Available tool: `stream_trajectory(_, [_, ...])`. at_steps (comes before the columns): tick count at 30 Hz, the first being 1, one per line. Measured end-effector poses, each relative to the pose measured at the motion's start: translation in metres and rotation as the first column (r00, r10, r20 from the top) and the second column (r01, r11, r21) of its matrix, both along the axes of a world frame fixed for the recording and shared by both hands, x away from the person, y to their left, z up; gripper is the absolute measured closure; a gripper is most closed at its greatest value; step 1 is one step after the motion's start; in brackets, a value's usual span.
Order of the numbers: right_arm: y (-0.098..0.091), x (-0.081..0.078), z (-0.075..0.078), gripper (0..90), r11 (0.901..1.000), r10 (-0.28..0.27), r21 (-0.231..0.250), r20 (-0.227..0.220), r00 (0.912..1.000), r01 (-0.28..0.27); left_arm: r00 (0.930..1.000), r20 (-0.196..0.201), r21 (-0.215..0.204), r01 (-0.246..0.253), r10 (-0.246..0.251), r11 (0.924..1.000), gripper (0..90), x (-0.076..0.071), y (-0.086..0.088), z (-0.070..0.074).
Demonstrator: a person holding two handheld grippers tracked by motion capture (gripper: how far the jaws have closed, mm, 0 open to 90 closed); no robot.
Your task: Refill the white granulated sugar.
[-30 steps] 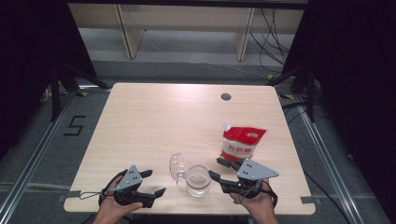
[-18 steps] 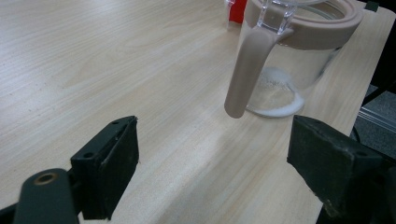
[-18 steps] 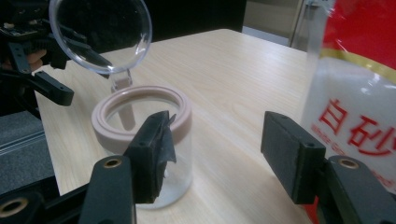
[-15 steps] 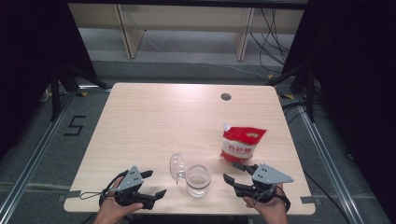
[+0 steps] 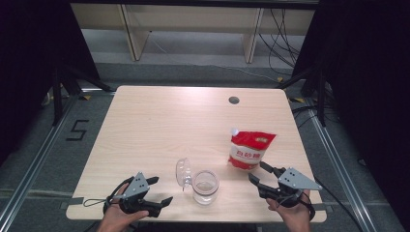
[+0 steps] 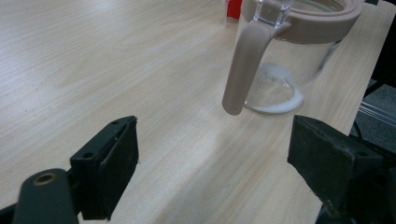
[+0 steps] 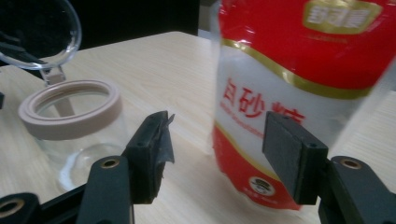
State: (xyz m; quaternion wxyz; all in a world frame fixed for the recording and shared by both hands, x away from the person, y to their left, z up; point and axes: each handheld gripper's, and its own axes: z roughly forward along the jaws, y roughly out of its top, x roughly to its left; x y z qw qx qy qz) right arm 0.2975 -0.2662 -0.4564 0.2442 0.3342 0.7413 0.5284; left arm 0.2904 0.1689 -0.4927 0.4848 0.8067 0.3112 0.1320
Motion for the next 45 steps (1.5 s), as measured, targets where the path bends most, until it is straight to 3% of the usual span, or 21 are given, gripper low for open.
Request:
stream_trajectory(1, [-0.002,0.002,-0.001,40.1,0.9999,-0.007,-0.007,0.026,0.9996,0.007,1.0,-0.008,-0.003,0.0,0.0,1.0,16.0,0.0,0.0,-0.001])
stream_trajectory(10, [-0.02,0.016,-0.009,30.2,0.9968,-0.078,-0.02,-0.064,0.9949,0.077,0.9999,0.008,0.016,0.012,-0.012,0.9998,16.0,-0.001,0.001,-0.001])
stream_trajectory(11, [-0.022,0.021,-0.01,29.4,0.9974,-0.067,-0.031,-0.045,0.9968,0.066,0.9998,0.013,0.02,0.016,-0.016,0.9997,16.0,0.0,0.001,-0.001])
stream_trajectory(12, [-0.023,0.021,-0.009,28.1,0.9957,-0.092,-0.021,-0.069,0.9934,0.091,1.0,-0.005,0.005,0.001,-0.001,1.0,16.0,-0.002,0.0,-0.001])
stream_trajectory(14, [-0.026,0.029,-0.01,25.3,0.9956,-0.092,-0.019,-0.044,0.9948,0.092,1.0,-0.004,0.002,-0.001,0.001,1.0,16.1,-0.002,0.0,-0.001])
stream_trajectory(16, [-0.028,0.036,-0.012,22.9,0.9961,-0.086,-0.017,-0.027,0.9959,0.086,1.0,0.005,0.006,-0.003,0.003,1.0,16.1,-0.001,-0.001,-0.001])
stream_trajectory(17, [-0.028,0.036,-0.011,21.9,0.9961,-0.087,-0.017,-0.046,0.9951,0.087,1.0,0.0,0.001,-0.01,0.01,1.0,16.1,-0.002,-0.001,-0.002])
stream_trajectory(20, [-0.03,0.048,-0.015,21.7,0.9979,-0.06,-0.025,-0.031,0.9977,0.059,1.0,-0.002,0.007,0.0,0.0,1.0,16.1,-0.001,0.0,-0.002])
stream_trajectory(22, [-0.028,0.051,-0.016,23.2,0.9988,-0.045,-0.022,-0.044,0.998,0.044,1.0,0.002,0.013,-0.003,0.003,0.9999,16.1,-0.001,0.0,-0.002])
stream_trajectory(23, [-0.029,0.056,-0.017,23.9,0.9991,-0.029,-0.033,-0.022,0.9993,0.029,1.0,0.002,0.004,-0.001,0.001,1.0,16.1,-0.001,0.0,-0.003])
stream_trajectory(25, [-0.026,0.059,-0.018,24.3,0.9991,-0.036,-0.024,-0.052,0.998,0.035,1.0,-0.002,0.013,-0.001,0.001,0.9999,16.1,-0.001,0.0,-0.002])
stream_trajectory(28, [-0.025,0.066,-0.019,25.1,0.9996,-0.02,-0.022,-0.016,0.9997,0.02,1.0,-0.001,0.015,0.001,-0.001,0.9999,16.1,-0.001,0.0,-0.002])
stream_trajectory(31, [-0.024,0.07,-0.02,25.1,0.9999,-0.011,0.01,-0.023,0.9997,0.011,1.0,0.0,0.017,-0.007,0.007,0.9998,16.1,-0.002,0.0,-0.002])
stream_trajectory(34, [-0.025,0.077,-0.021,27.0,0.9997,0.018,0.014,0.023,0.9996,-0.018,1.0,-0.001,0.013,-0.001,0.001,0.9999,16.2,-0.001,0.0,-0.002])
stream_trajectory(37, [-0.022,0.081,-0.023,29.0,0.9971,0.066,0.036,0.002,0.9978,-0.066,1.0,0.004,0.02,0.003,-0.003,0.9998,16.2,-0.002,0.0,-0.002])
stream_trajectory(38, [-0.02,0.082,-0.024,29.7,0.998,0.046,0.042,0.026,0.9986,-0.047,1.0,0.005,0.031,0.002,-0.003,0.9995,16.3,-0.001,0.0,-0.002])
stream_trajectory(39, [-0.019,0.081,-0.024,31.5,0.9974,0.061,0.039,-0.015,0.998,-0.06,1.0,0.004,0.029,0.003,-0.003,0.9996,16.3,-0.001,0.0,-0.002])
stream_trajectory(40, [-0.019,0.081,-0.024,31.6,0.9963,0.076,0.042,-0.022,0.9969,-0.075,1.0,0.003,0.029,0.004,-0.004,0.9996,16.3,-0.001,0.0,-0.002])
stream_trajectory(41, [-0.018,0.083,-0.025,31.5,0.9963,0.077,0.036,0.012,0.997,-0.077,1.0,0.003,0.034,0.007,-0.007,0.9994,16.3,-0.001,0.0,-0.002])
stream_trajectory(44, [-0.018,0.081,-0.025,33.1,0.9963,0.069,0.054,-0.023,0.9974,-0.067,0.9999,-0.005,0.023,0.009,-0.009,0.9997,16.2,-0.003,-0.002,-0.003])
stream_trajectory(45, [-0.019,0.082,-0.024,33.7,0.9968,0.068,0.041,-0.006,0.9976,-0.068,0.9998,0.004,0.031,0.02,-0.02,0.9993,16.2,-0.002,-0.002,-0.002])
